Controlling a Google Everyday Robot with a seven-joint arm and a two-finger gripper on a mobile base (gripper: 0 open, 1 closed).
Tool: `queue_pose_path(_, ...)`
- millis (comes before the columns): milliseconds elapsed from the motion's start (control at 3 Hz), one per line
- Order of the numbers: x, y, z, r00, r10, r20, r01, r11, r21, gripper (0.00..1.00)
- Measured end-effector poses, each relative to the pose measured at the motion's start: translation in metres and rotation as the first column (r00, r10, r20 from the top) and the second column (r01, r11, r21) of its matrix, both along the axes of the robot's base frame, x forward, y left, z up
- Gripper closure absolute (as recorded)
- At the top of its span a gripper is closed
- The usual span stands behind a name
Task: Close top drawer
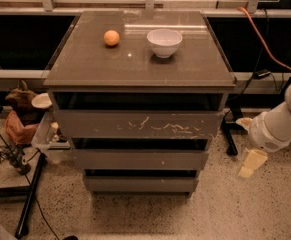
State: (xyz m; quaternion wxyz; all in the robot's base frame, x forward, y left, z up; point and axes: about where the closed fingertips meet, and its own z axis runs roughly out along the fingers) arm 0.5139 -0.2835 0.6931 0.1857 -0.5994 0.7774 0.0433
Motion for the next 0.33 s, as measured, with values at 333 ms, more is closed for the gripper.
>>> queue_pose_path(333,-0.0191,-0.0684,0.0684,0.9817,-0.168,0.089,0.173,0.984,-0.049,0.0)
